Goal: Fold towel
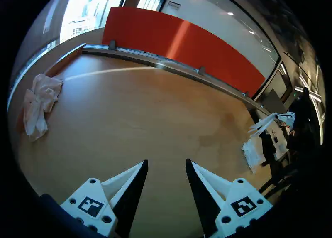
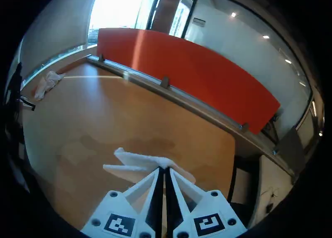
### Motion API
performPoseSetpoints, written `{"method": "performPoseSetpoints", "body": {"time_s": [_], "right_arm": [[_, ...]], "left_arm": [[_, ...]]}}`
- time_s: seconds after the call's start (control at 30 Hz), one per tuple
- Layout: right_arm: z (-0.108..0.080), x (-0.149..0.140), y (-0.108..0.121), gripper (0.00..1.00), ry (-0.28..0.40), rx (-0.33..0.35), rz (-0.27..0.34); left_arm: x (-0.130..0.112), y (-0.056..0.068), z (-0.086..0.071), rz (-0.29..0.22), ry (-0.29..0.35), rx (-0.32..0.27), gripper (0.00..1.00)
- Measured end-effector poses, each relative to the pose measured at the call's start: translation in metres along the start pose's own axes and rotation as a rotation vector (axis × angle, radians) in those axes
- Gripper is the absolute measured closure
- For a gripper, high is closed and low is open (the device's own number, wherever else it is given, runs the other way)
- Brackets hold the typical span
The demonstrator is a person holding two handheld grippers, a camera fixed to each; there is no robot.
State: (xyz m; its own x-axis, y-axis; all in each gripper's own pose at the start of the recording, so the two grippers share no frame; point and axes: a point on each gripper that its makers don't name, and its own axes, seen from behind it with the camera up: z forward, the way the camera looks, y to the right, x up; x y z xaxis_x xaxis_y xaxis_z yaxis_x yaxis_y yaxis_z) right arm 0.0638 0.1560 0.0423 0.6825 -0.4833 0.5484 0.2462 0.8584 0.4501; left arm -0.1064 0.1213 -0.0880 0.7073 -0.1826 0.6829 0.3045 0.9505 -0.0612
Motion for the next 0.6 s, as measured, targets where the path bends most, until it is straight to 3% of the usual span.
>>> {"method": "performPoseSetpoints", "body": {"time_s": [0.37, 0.6], "right_arm": [[-0.022, -0.044, 0.005, 0.98, -0.05, -0.031, 0.038], [-0.035, -0.096, 0.002, 0.98, -0.1, -0.072, 0.118]], "left_arm": [[0.001, 0.002, -0.002, 0.005, -0.003, -0.006, 0.34], [-0.005, 0.0, -0.003, 0.0, -0.011, -0.01, 0.34]]}}
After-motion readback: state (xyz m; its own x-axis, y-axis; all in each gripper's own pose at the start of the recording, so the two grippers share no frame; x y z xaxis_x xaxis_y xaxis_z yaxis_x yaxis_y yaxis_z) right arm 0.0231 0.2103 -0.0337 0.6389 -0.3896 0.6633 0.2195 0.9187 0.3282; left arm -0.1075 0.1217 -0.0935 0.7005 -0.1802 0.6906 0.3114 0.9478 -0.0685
